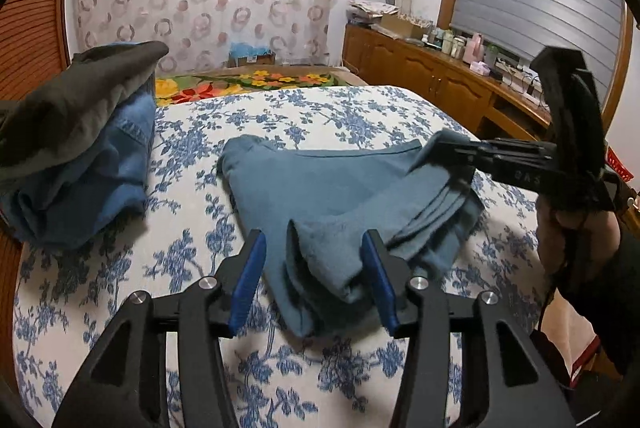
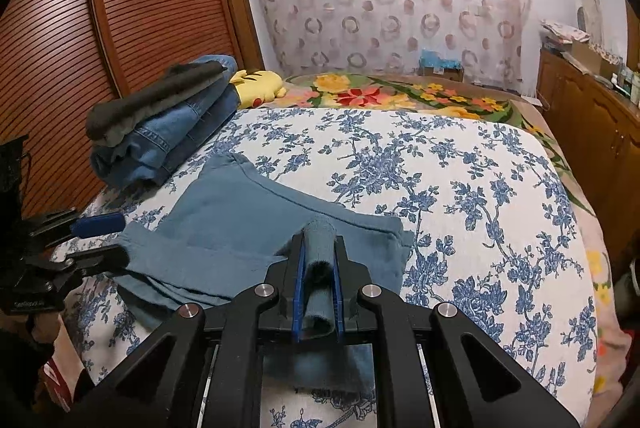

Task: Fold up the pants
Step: 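Open both tools to release the folded hem onto the shorts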

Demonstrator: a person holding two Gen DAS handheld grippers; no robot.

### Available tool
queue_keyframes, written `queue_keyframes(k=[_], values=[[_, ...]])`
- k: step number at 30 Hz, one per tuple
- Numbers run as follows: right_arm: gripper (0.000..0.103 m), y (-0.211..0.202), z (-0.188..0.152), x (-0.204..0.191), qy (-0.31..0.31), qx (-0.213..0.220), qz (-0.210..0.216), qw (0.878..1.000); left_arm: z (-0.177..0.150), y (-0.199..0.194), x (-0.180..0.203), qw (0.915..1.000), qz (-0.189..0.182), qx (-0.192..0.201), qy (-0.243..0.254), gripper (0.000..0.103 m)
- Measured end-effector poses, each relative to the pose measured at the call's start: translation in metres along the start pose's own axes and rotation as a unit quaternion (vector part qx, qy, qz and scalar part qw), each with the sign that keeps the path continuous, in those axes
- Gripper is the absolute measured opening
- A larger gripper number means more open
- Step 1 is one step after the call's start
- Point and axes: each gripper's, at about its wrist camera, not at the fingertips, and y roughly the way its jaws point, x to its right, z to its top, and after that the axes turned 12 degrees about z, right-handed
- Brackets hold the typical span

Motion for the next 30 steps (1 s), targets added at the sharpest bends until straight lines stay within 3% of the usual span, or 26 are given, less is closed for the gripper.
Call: queue_keyframes(k=[10, 20, 30], values=[[0.034, -0.016, 0.005, 0.005, 0.006, 0.007, -0.005, 1.0, -0.017, -0.015, -0.006, 1.0, -0.002, -0.007, 0.002, 0.051], [0.034, -0.051, -0.018, 0.009, -0.006, -0.009, 0.01, 1.0, -0.014, 0.004, 0.0, 0.9995, 0.003, -0.028, 0.013, 0.051], [0.034, -0.039, -0.027, 0.007, -0.038, -0.052, 0.015, 0.998, 0.011, 0.031, 0.003, 0.999, 0.003, -0.04, 0.018, 0.051]])
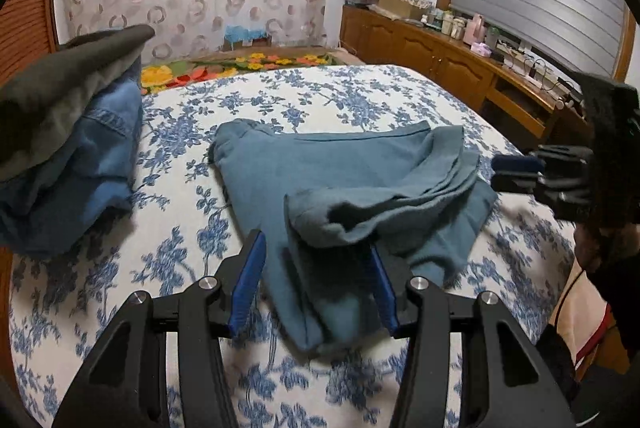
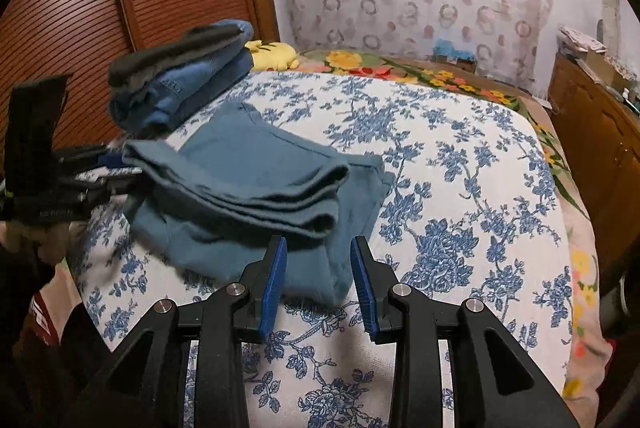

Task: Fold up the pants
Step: 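Open both tools to release the folded hem onto the shorts, then grasp the folded shorts edge with the left tool while the right tool grasps beside it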

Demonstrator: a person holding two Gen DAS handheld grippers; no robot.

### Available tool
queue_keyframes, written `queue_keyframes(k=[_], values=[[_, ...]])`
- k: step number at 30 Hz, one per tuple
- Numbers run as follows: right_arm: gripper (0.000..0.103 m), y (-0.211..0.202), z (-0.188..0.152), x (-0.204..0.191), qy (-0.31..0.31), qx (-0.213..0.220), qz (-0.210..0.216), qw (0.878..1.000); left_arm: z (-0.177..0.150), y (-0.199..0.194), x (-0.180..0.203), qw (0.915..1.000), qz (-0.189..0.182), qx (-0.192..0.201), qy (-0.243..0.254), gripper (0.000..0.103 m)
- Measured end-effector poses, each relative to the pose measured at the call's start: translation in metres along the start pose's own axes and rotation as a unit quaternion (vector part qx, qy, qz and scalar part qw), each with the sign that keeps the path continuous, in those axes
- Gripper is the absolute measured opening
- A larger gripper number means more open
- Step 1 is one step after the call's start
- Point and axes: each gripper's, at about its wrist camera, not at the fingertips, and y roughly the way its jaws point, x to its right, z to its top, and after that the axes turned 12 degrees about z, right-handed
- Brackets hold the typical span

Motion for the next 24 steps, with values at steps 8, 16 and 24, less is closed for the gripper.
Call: queue_keyframes(k=[8, 16, 24], values=[[0.034, 0.006, 0.015, 0.005, -0.011, 0.006, 0.012, 1.0, 0.027, 0.018, -0.005, 1.0, 0.003, -0.003, -0.006, 0.051], [0.034, 0.04, 0.029, 0.022, -0.02, -0.025, 0.021, 0.999, 0.024, 0.02, -0.005, 0.9999, -0.013, -0.003, 0.0, 0.041], [0.034, 0.061, 0.045, 0.03, -0.031, -0.036, 0.025, 0.999, 0.021, 0.03, -0.013, 0.9998, -0.01, -0.011, -0.012, 0.023]])
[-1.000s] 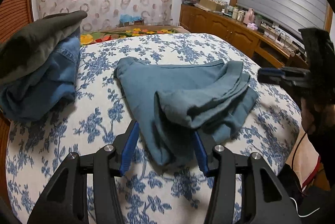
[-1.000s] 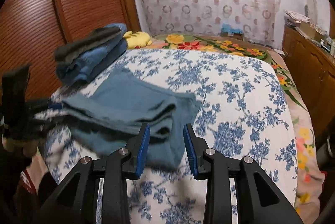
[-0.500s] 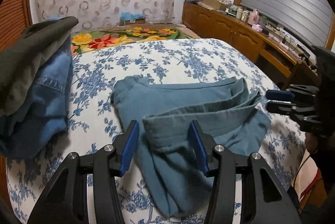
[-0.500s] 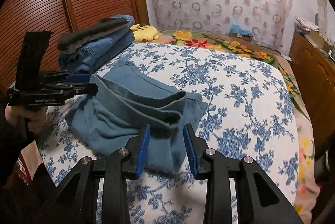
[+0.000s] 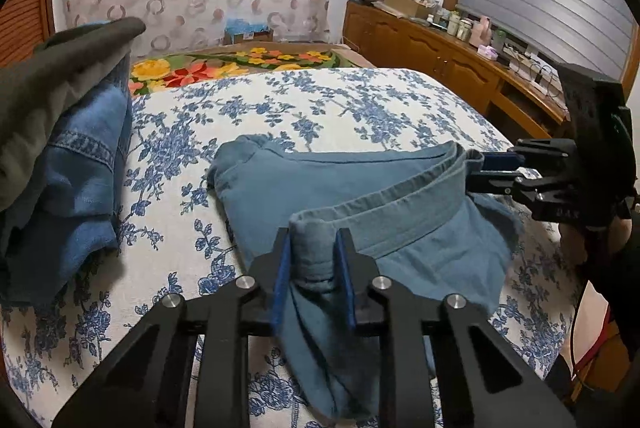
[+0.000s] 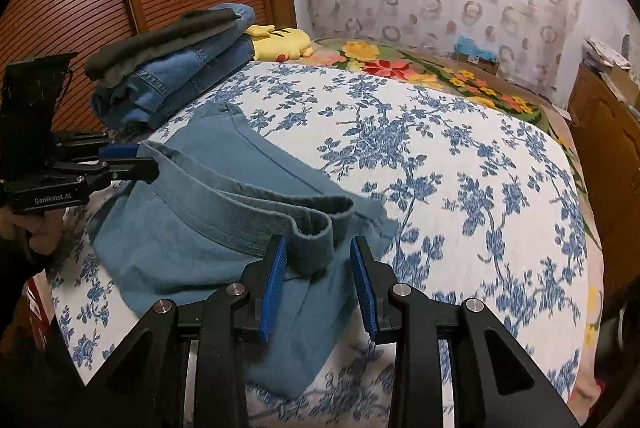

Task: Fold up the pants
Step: 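Grasp the folded shorts edge with the left tool while the right tool grasps beside it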

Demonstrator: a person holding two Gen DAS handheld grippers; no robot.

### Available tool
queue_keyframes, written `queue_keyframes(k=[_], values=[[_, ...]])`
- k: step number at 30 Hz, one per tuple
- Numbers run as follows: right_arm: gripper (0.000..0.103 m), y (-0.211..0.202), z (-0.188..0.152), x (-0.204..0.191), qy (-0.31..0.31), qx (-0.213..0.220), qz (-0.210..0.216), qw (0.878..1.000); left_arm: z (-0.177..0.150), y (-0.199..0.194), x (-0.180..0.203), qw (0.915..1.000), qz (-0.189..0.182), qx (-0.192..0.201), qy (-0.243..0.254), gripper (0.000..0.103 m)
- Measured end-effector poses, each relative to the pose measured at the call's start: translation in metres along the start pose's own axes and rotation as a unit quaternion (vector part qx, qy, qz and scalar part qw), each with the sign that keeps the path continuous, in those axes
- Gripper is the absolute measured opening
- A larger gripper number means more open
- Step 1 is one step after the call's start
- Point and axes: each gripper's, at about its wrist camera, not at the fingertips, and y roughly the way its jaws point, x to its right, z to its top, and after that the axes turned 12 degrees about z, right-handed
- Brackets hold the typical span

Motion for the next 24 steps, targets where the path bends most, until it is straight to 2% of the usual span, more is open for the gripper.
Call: queue_keyframes(k=[5, 10, 13, 14, 16, 21, 24], values=[[0.034, 0.012, 0.013, 0.009, 0.004, -0.005, 0.016, 1.0, 0.0, 0.009, -0.005, 0.9998, -0.009, -0.015, -0.014, 0.023], [0.034, 0.02, 0.015, 0.014, 0.016, -0.002, 0.033, 0.999, -0.001, 0.008, -0.003, 0.9998, -0.01, -0.012, -0.012, 0.023], [0.032, 0.018, 0.012, 0.014, 0.018, 0.007, 0.042, 0.999, 0.0, 0.003, -0.001, 0.9999, -0.011, 0.001, -0.005, 0.013], [0.028, 0.017, 0.011, 0.014, 0.016, 0.009, 0.046, 0.999, 0.0, 0.0, 0.0, 0.9999, -0.014, 0.008, -0.006, 0.012], [0.016, 0.013, 0.01, 0.014, 0.013, 0.015, 0.049, 0.999, 0.003, -0.007, -0.002, 0.9994, -0.023, 0.024, -0.012, 0.011], [0.013, -0.008, 0.009, 0.01, 0.016, 0.064, 0.045, 0.997, 0.021, -0.027, -0.009, 0.9969, -0.019, 0.07, -0.031, 0.011], [0.012, -0.018, 0.01, 0.002, 0.009, 0.085, 0.029, 0.996, 0.035, -0.03, -0.009, 0.996, -0.012, 0.083, -0.029, 0.011]])
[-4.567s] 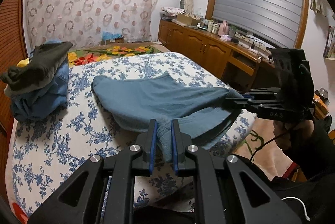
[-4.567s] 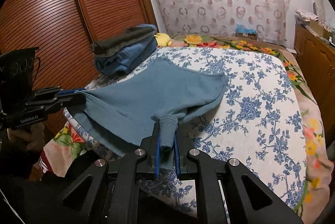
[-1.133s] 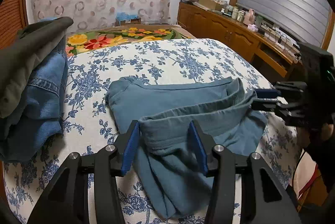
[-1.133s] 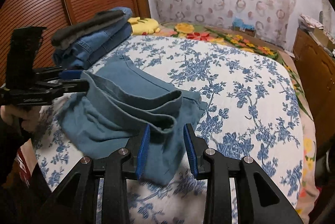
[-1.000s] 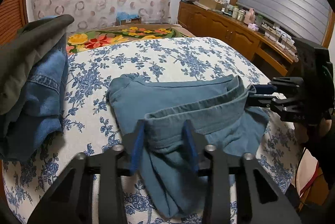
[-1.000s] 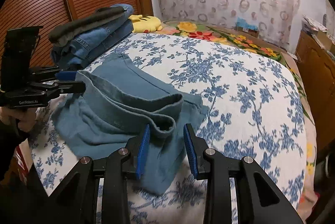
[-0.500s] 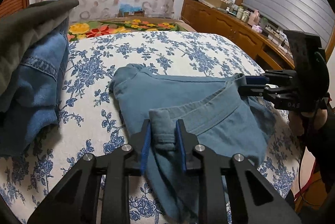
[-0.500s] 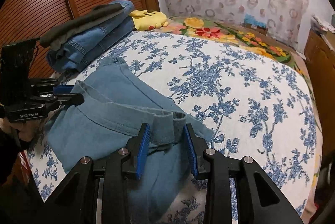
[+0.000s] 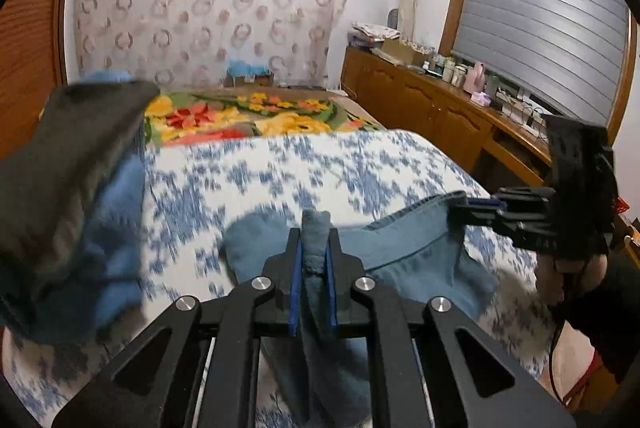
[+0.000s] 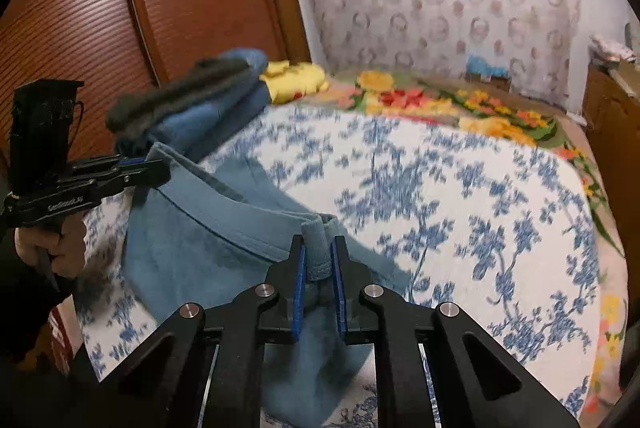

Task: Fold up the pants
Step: 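Grasp the folded shorts edge with the left tool while the right tool grasps beside it, then fold the held edge over the shorts with both tools and open them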

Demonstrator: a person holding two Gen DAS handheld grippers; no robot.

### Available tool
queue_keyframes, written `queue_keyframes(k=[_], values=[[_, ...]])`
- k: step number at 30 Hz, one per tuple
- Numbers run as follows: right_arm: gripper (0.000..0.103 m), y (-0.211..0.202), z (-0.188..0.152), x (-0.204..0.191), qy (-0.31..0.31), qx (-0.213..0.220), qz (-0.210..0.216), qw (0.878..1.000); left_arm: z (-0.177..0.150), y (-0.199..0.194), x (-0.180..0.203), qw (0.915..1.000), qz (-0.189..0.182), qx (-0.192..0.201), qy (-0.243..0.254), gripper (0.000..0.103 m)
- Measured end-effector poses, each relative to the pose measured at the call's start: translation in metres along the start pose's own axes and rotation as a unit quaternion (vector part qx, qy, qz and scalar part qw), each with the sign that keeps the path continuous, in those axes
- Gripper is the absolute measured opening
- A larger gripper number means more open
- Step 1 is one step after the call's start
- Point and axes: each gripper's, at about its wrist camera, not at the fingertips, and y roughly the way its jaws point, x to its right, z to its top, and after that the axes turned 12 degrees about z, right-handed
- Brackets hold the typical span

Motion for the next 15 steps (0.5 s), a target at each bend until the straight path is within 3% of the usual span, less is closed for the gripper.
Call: queue_keyframes(k=[8, 15], values=[[0.012, 0.004, 0.002, 0.004, 0.022, -0.005, -0.066, 0.998, 0.024, 0.024, 0.012, 0.9997, 0.013, 0.0, 0.02, 0.011], [0.012, 0.016, 0.007, 0.009, 0.036, -0.019, -0.065, 0.997, 0.018, 0.032, 0.016, 0.9988, 0.03, -0.015, 0.035, 0.011]])
